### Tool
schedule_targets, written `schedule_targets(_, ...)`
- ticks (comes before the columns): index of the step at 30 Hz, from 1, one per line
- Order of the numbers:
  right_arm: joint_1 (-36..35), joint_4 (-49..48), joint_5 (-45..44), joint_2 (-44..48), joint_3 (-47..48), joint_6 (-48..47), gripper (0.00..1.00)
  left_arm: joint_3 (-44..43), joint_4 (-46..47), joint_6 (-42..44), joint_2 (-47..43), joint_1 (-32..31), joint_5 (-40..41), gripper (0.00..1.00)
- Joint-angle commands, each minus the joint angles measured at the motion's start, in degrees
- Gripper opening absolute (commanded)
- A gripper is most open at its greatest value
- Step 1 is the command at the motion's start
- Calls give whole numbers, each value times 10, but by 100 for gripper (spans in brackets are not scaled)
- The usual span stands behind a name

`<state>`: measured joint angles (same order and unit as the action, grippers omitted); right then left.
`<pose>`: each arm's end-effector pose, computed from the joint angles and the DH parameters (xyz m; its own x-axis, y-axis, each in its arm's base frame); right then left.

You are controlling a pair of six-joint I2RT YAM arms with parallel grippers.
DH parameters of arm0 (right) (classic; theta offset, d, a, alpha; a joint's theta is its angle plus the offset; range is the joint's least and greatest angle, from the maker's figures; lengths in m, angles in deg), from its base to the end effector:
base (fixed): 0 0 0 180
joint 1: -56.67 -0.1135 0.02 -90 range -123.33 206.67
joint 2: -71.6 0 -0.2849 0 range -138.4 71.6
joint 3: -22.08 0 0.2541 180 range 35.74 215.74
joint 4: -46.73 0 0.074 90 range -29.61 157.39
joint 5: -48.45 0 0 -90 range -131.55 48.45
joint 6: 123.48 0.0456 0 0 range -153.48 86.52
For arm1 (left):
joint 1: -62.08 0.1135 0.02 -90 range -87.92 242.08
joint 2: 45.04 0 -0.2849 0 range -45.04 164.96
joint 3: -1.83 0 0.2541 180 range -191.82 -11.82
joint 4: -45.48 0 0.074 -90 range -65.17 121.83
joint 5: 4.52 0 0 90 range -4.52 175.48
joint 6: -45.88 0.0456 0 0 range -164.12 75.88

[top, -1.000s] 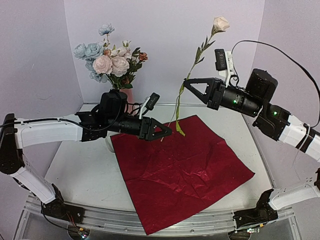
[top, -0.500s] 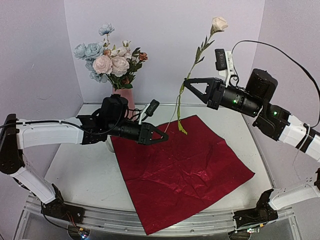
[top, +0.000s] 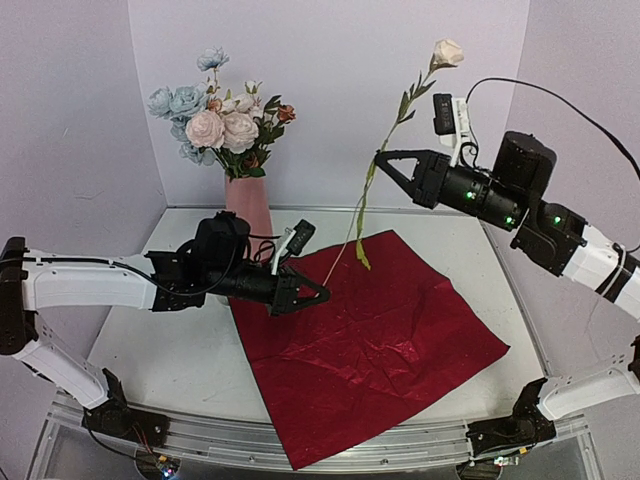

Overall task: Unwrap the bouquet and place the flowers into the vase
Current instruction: Insert the fake flower into the vase.

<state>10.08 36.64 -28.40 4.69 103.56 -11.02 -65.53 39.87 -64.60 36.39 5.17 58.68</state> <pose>0.1724 0.1973 0.4889 -0.0596 0.4784 -0.8761 -0.8946 0.3638 0.2595 0.1640 -0.2894 0.2948 -0.5150 0.2183 -0.8289 0.8534 0.2220 -0.4717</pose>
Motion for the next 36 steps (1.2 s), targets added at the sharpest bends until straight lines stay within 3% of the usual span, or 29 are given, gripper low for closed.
schedule_targets(1, 6, 34, -102, 2, 78, -1, 0, 19, 26, 52, -26, -19, 28, 0)
schedule_targets(6, 13, 52, -146, 4, 80, 2, 0, 37, 34, 62, -42, -24, 35, 0)
schedule_targets(13, 16, 55, -144, 9, 76, 6, 0, 49, 35, 69, -50, -24, 47, 0)
schedule_targets(21, 16, 54, -139, 14, 83, 5, 0, 64, 36, 76, -42, -24, 133, 1)
schedule_targets(23, 15, 54, -134, 12, 89, 5, 0, 70, 36, 73, -39, -24, 173, 13)
schedule_targets(26, 16, 52, -121, 9, 96, 1, 0, 78, 35, 62, -37, -24, 242, 46)
schedule_targets(28, 16, 48, -128, 9, 96, -6, 0, 88, 34, 53, -40, -24, 288, 58)
schedule_targets(31, 16, 33, -147, 6, 89, -25, 0, 101, 30, 31, -55, -23, 358, 72)
schedule_targets(36, 16, -29, -166, -27, 79, -57, 0, 99, 4, -7, -87, 12, 394, 76)
